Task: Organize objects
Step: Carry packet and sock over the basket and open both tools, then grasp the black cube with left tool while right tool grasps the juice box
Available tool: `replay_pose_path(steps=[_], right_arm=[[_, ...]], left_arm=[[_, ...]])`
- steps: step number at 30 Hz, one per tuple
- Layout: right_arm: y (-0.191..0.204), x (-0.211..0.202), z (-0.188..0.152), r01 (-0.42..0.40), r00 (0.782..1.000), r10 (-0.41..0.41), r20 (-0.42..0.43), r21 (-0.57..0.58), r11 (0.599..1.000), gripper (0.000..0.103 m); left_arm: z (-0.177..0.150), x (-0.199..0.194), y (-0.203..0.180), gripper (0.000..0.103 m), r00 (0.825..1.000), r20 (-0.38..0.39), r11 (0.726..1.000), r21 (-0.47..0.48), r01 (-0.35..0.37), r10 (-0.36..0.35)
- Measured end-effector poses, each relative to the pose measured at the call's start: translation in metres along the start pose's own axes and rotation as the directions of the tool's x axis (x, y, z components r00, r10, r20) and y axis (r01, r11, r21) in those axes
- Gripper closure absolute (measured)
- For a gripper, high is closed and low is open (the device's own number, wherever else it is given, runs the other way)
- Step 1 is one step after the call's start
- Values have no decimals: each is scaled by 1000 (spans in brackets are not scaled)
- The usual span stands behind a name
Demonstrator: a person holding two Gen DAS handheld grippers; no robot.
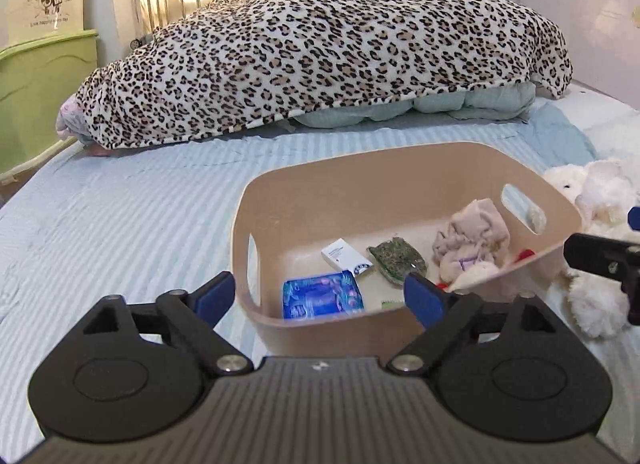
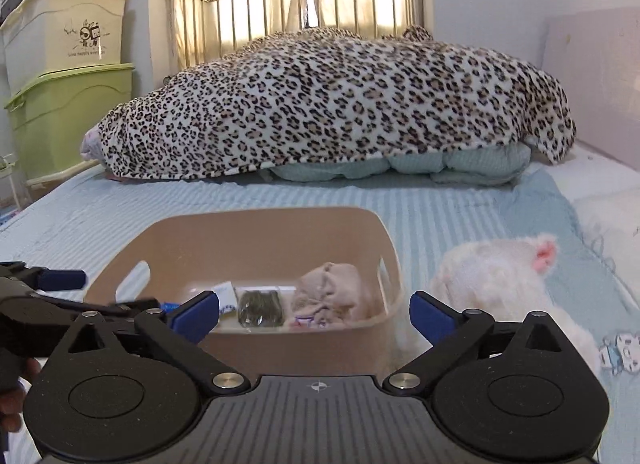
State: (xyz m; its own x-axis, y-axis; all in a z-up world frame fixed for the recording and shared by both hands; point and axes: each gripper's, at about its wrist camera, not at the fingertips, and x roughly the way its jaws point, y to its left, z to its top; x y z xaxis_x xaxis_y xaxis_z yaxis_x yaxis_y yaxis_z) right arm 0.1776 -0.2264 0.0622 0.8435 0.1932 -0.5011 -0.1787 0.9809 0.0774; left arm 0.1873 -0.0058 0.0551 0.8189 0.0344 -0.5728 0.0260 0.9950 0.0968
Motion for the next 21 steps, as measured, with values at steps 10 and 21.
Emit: replay_pose_path(steps=[10, 21], right_arm=[[-23, -5, -23, 19, 997, -19, -70, -5, 1000, 0], [-37, 22, -61, -20, 969, 13, -245, -28, 999, 1]], left_arm=[[-24, -15, -6, 7, 998, -52, 1000, -3, 24, -24], [-68, 12, -22, 7, 988, -152, 999, -30, 32, -37]])
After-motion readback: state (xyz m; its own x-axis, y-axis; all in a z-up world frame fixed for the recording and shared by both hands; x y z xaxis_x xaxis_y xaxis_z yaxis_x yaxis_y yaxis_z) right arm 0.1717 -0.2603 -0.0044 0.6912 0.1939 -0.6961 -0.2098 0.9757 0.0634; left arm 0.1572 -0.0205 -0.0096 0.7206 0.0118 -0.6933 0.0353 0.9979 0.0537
